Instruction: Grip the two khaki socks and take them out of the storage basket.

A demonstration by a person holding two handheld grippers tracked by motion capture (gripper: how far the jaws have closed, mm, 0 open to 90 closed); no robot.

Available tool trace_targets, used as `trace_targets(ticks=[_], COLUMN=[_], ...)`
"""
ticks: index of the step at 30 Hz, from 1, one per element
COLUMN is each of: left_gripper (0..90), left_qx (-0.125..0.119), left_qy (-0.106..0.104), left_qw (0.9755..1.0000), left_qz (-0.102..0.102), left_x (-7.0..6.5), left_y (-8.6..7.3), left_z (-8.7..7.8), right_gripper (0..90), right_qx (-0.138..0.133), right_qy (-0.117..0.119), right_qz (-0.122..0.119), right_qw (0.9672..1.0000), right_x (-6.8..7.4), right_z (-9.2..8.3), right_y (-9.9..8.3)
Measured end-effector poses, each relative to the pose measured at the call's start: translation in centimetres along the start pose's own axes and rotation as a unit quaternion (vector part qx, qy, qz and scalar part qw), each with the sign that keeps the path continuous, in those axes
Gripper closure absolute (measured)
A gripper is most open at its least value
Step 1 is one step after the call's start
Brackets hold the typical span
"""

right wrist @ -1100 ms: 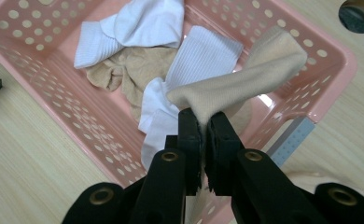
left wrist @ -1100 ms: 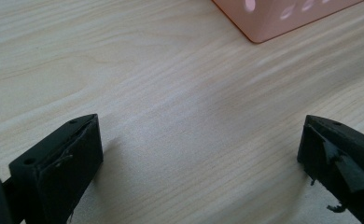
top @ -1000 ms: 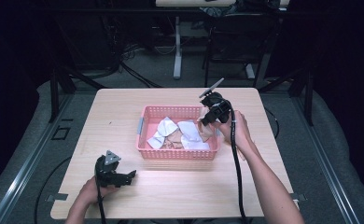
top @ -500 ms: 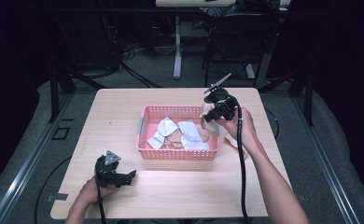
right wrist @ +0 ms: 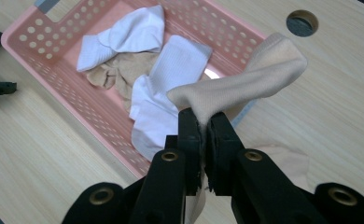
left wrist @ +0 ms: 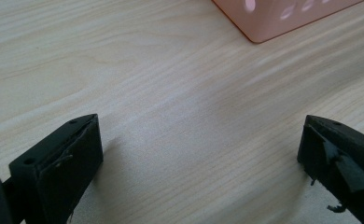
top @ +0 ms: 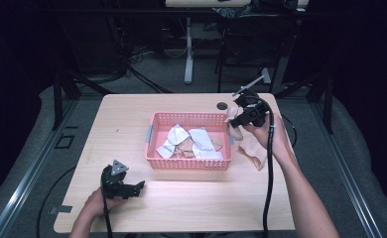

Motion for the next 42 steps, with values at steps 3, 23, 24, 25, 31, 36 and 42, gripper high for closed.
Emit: trace_targets(ticks=[3, 23, 24, 25, 31, 36, 42], left_gripper=[0.1, 0.0, 0.0, 0.0, 0.0, 0.0, 0.0], left_qx=[0.0, -0.001, -0.001, -0.001, -0.001, -0.001, 0.0], left_qy=[0.0, -0.001, -0.001, -0.001, -0.001, -0.001, -0.001], left_qw=[1.0, 1.0, 1.0, 1.0, 1.0, 1.0, 1.0], left_qz=[0.0, 0.001, 0.001, 0.001, 0.001, 0.001, 0.001], left_x=[0.0, 0.0, 0.0, 0.0, 0.0, 0.0, 0.0], left_y=[0.0, 0.0, 0.0, 0.0, 0.0, 0.0, 0.0], left_z=[0.0, 0.0, 0.0, 0.0, 0.0, 0.0, 0.0], right_gripper=[85.6, 85.5, 85.5, 85.5, 85.2, 84.6, 81.9], right_qx=[-0.001, 0.021, 0.025, 0.027, 0.063, 0.08, 0.099], right_qy=[-0.005, -0.037, -0.036, -0.037, -0.055, -0.056, -0.051], right_qz=[0.008, 0.08, 0.084, 0.089, 0.099, 0.102, 0.097], right_qw=[1.0, 0.9959, 0.9955, 0.995, 0.9916, 0.9901, 0.989], right_x=[-1.0, -7.6, -7.8, -8.0, -9.6, -10.1, -10.3], right_z=[-0.5, 0.7, 1.0, 1.4, 3.8, 5.3, 6.9], right_y=[-0.5, -5.2, -5.4, -5.7, -7.2, -8.0, -8.7])
Point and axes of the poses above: each handheld gripper's, and its own axes: z roughly forward along the jaws, y roughly out of its top, x roughly to its left, the point moved 7 cm from there along z, roughly forward along the jaws, and after that the axes turned 8 degrees about z, right-handed, at the moved point
